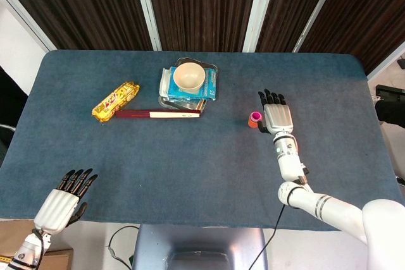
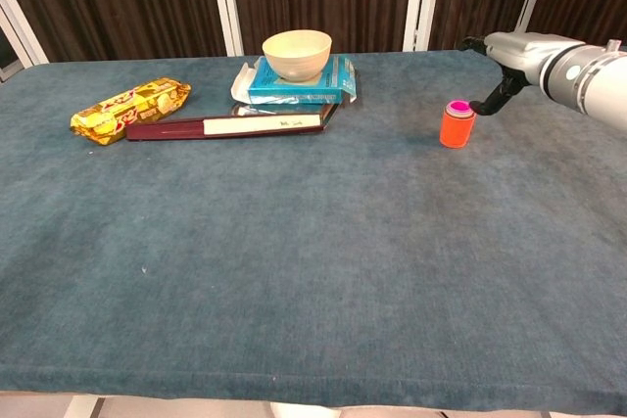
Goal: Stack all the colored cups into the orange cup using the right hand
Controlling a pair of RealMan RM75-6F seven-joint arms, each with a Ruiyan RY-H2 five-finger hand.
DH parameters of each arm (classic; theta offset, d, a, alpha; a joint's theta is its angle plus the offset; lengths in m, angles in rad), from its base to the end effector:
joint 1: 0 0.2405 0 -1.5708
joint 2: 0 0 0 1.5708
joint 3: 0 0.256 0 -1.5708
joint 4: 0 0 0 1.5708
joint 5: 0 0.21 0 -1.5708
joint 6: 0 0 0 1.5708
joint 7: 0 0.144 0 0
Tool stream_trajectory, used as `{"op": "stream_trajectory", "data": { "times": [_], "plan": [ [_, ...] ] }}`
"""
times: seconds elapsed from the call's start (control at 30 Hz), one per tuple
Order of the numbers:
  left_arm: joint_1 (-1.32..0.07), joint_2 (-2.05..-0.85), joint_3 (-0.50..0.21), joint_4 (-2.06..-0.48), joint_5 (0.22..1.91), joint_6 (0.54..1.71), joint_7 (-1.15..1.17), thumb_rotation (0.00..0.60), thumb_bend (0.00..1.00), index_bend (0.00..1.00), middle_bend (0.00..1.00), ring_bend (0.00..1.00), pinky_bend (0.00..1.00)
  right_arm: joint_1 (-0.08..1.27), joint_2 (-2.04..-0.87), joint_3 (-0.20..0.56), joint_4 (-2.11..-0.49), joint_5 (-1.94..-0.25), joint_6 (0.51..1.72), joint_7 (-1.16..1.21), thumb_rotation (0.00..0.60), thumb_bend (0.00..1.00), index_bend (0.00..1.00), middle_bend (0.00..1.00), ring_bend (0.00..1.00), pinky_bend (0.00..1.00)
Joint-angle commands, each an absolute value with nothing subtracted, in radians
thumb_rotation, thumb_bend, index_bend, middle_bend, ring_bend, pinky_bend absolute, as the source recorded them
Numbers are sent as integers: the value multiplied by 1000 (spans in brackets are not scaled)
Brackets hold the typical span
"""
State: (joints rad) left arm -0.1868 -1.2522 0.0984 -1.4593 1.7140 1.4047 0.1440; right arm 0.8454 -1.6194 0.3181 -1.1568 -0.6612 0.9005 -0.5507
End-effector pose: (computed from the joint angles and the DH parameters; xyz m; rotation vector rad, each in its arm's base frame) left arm -0.2988 0.1754 0.0877 -1.8143 -0.7438 -0.8208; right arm -0.1919 -0.4280 0.0138 1.5074 -1.0115 0.6755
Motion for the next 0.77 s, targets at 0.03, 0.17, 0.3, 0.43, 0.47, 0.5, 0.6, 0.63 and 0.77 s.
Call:
{"op": "stream_trajectory", "data": {
  "times": [0.03,0.17,0.3,0.43,0.47,0.5,0.6,0.63,0.77],
  "plan": [
    [-184,-1250,100,-1461,1719,1413,142,600,482,0,5,38,100,804,-1550,305,-1268,-711,941,-519,600,520,0,0,0,0],
    [-177,-1245,99,-1461,1725,1435,137,600,483,0,5,38,101,655,-1398,229,-1521,-940,1107,-391,600,517,0,0,0,0],
    [-167,-1240,91,-1462,1725,1465,130,600,483,0,3,37,100,437,-1197,34,-1756,-1152,1282,-314,600,409,0,0,0,0],
    [-154,-1236,76,-1462,1718,1501,121,600,482,0,0,27,100,260,-1112,-121,-1789,-1300,1437,-264,600,342,0,0,0,0],
    [-151,-1236,73,-1461,1716,1508,120,600,483,0,0,26,100,224,-1115,-136,-1771,-1333,1485,-238,600,340,0,0,0,0],
    [-148,-1236,68,-1461,1714,1517,118,600,482,0,0,24,100,179,-1129,-139,-1743,-1359,1547,-195,600,338,0,0,0,0],
    [-143,-1234,64,-1462,1714,1532,113,600,482,0,0,19,100,136,-1123,-142,-1711,-1436,1619,-143,600,332,0,0,0,0],
    [-142,-1234,62,-1461,1715,1537,112,600,482,0,0,16,100,125,-1123,-136,-1705,-1450,1641,-129,600,332,0,0,0,0],
    [-137,-1238,59,-1458,1726,1556,109,600,482,0,0,0,100,103,-1138,-123,-1684,-1479,1654,-141,600,330,0,0,0,0]
  ]
}}
